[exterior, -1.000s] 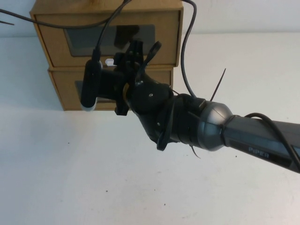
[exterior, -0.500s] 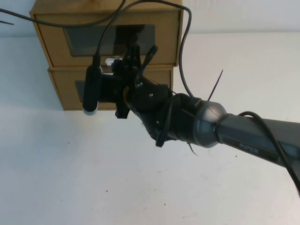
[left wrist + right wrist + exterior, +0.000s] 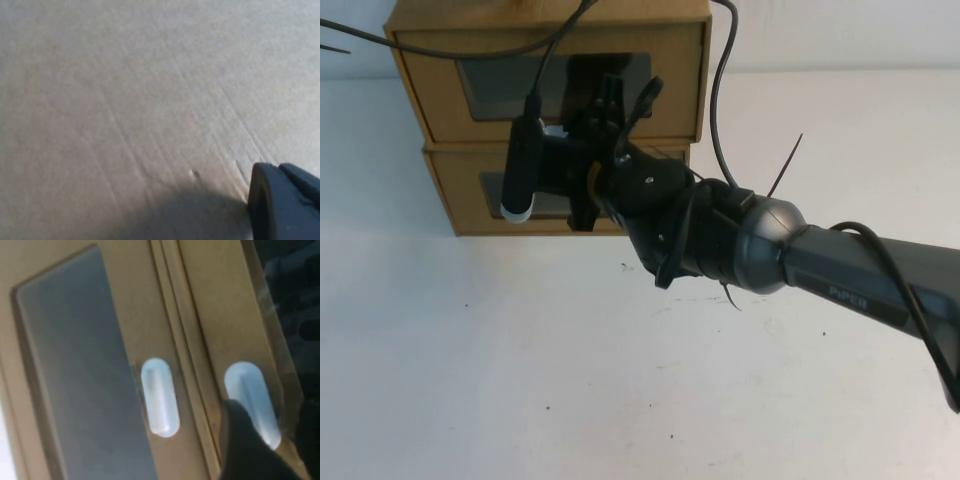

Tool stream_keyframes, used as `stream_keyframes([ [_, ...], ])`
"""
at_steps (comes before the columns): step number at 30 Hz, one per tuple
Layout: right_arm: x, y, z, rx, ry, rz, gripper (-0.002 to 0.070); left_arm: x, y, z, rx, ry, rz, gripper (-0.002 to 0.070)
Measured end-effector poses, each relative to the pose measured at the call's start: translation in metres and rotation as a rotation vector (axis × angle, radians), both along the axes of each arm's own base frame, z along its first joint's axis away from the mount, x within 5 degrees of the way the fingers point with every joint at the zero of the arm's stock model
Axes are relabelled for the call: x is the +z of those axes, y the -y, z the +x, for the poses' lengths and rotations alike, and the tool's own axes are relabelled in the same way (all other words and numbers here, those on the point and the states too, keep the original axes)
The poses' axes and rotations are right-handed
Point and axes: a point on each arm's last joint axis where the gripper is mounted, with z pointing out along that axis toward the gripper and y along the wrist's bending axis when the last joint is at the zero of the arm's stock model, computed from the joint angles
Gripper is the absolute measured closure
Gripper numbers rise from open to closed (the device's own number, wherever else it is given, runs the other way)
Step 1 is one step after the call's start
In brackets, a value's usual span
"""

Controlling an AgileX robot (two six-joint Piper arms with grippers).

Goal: Open the shoe box
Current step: 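Pull the top drawer of the cardboard box fully open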

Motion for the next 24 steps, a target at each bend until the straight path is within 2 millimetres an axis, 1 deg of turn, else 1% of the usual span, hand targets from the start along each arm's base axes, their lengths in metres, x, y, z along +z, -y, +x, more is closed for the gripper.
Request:
stream_keyframes([
  [2, -0.001, 0.001, 0.005, -0.006, 0.003, -0.001, 0.0452, 0.0, 0.0, 0.0, 0.0, 0.0, 0.0, 0.068],
  [7, -0.003, 0.0, 0.006, 0.0, 0.005, -0.007, 0.0459, 0.0, 0.0, 0.0, 0.0, 0.0, 0.0, 0.068],
  [12, -0.004, 0.0, 0.006, 0.002, 0.006, -0.011, 0.051, 0.0, 0.0, 0.0, 0.0, 0.0, 0.0, 0.068],
  [17, -0.003, -0.004, 0.001, -0.019, 0.018, -0.016, 0.0544, 0.0, 0.0, 0.0, 0.0, 0.0, 0.0, 0.068],
  [24, -0.007, -0.01, -0.005, -0.023, 0.008, -0.013, 0.0556, 0.0, 0.0, 0.0, 0.0, 0.0, 0.0, 0.068],
])
